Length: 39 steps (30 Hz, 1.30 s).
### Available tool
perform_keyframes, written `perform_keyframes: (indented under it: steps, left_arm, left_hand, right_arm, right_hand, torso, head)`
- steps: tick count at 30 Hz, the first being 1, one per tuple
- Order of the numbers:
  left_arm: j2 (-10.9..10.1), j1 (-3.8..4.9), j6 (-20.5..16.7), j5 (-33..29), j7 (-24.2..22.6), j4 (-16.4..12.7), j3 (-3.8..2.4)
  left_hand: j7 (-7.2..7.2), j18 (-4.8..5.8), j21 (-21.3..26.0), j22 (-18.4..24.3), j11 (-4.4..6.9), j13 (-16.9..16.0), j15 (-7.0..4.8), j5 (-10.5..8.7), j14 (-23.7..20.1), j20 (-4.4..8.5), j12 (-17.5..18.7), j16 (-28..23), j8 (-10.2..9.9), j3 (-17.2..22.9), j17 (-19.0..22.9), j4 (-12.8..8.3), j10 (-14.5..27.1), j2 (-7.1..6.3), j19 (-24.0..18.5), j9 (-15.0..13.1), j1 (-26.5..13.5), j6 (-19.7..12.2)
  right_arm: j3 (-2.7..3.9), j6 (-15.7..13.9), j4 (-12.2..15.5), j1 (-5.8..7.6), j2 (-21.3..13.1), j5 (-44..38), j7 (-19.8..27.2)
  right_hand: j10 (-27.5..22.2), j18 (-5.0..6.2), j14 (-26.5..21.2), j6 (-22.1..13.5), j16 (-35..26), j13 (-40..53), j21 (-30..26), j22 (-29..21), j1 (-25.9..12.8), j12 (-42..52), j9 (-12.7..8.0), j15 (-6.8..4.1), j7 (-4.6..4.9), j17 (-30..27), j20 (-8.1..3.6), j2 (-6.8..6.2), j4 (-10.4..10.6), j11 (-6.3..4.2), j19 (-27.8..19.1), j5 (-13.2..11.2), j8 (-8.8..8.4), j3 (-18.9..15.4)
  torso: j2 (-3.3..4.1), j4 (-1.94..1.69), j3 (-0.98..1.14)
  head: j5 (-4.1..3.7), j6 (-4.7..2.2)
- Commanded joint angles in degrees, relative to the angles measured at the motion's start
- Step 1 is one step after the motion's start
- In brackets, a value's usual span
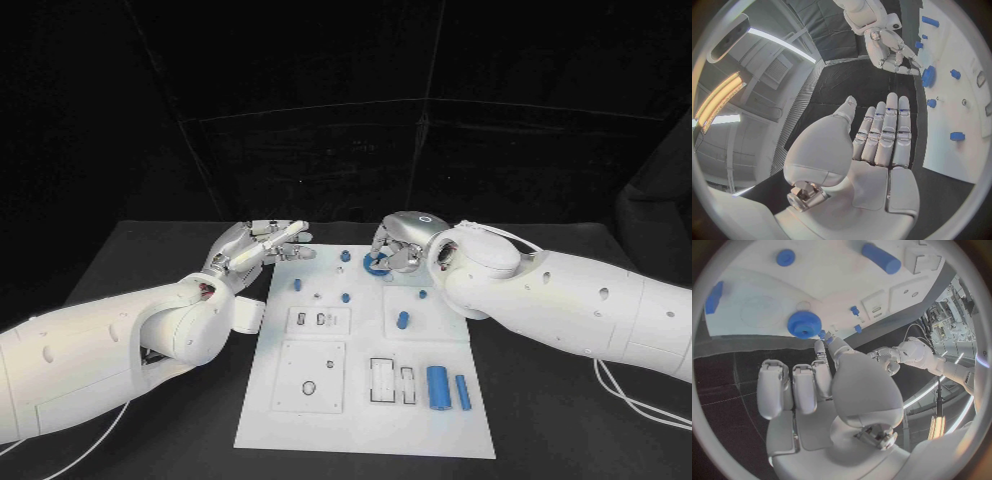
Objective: Assemble the parts on the task board
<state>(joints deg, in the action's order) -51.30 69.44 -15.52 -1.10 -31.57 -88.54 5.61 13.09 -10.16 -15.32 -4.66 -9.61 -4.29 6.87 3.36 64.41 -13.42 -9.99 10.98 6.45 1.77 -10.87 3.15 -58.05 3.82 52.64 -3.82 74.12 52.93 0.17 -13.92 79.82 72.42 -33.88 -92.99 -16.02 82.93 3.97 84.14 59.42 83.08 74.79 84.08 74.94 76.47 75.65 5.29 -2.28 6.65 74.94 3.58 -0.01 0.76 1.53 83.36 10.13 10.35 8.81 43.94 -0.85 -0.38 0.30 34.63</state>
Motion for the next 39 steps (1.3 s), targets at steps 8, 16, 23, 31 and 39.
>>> perform_keyframes:
  steps: [8,16,23,31,39]
  left_arm:
    - [0.31,0.08,0.84,0.25,0.0,0.09,-0.04]
    - [0.23,0.08,0.82,0.25,0.03,0.16,-0.04]
    - [0.17,0.08,0.87,0.25,0.04,0.22,-0.04]
    - [0.18,0.08,0.88,0.25,0.03,0.38,-0.04]
    - [0.21,0.08,0.94,0.25,0.06,0.43,-0.04]
  left_hand:
    - [0.01,-0.44,0.31,0.08,-0.15,0.07,-0.02,0.29,0.37,-0.02,0.38,-0.23,-0.17,0.03,-0.05,-0.4,-0.34,0.22,0.27,0.04,0.49,0.5]
    - [0.02,-0.44,0.36,0.12,-0.15,0.09,-0.02,0.28,0.39,-0.01,0.44,-0.3,-0.19,0.07,-0.09,-0.55,-0.35,0.24,0.3,0.04,0.61,0.49]
    - [0.02,-0.44,0.36,0.12,-0.15,0.09,-0.02,0.28,0.39,-0.01,0.44,-0.3,-0.19,0.07,-0.09,-0.55,-0.35,0.24,0.3,0.04,0.61,0.49]
    - [0.02,-0.44,0.36,0.12,-0.15,0.09,-0.02,0.28,0.39,-0.01,0.44,-0.3,-0.19,0.07,-0.09,-0.55,-0.35,0.24,0.3,0.04,0.61,0.49]
    - [0.02,-0.44,0.36,0.12,-0.15,0.09,-0.02,0.28,0.39,-0.01,0.44,-0.3,-0.19,0.07,-0.09,-0.55,-0.35,0.24,0.3,0.04,0.61,0.49]
  right_arm:
    - [0.02,-0.79,-3.6,0.11,5.42,-1.38,0.47]
    - [0.0,-1.06,-5.22,0.08,6.25,-1.77,0.35]
    - [0.0,-1.28,-5.26,0.06,5.24,-1.41,0.48]
    - [0.0,1.45,-5.54,0.06,3.93,1.38,0.78]
    - [0.0,4.81,-6.74,0.07,3.31,3.87,0.62]
  right_hand:
    - [0.12,-1.09,3.52,-0.47,0.18,1.46,0.24,1.26,-0.14,-0.22,-0.12,-0.24,0.12,2.11,0.11,-0.55,0.16,0.15,0.41,0.18,-0.51,0.15]
    - [-0.16,-1.09,3.47,-0.84,0.09,1.13,0.22,1.23,-0.43,-0.73,-0.27,-0.16,0.28,1.94,0.13,-0.76,0.28,0.27,0.41,0.41,-0.95,0.51]
    - [-0.29,-1.1,3.46,-1.77,0.15,1.12,0.2,1.26,-1.18,-0.97,-0.57,0.11,0.69,2.03,0.31,-1.72,0.49,0.62,0.42,0.18,-1.86,0.72]
    - [-0.63,-1.13,3.49,-4.26,0.37,0.8,0.23,1.4,-2.91,-1.69,-1.11,0.67,1.37,2.4,0.82,-3.73,1.23,1.27,0.48,0.58,-3.81,-0.18]
    - [-1.5,-1.2,3.69,-8.01,1.15,-0.02,0.36,1.74,-5.21,-3.03,-1.43,1.56,2.42,3.78,1.66,-5.51,3.53,2.28,0.58,0.49,-6.01,-2.98]
  torso:
    - [0.1,-0.15,-0.01]
    - [0.0,0.06,0.07]
    - [0.03,0.14,0.11]
    - [0.04,0.16,0.12]
    - [0.04,0.08,0.05]
  head:
    - [0.57,0.34]
    - [0.89,0.45]
    - [0.92,0.37]
    - [0.76,0.26]
    - [0.59,0.24]
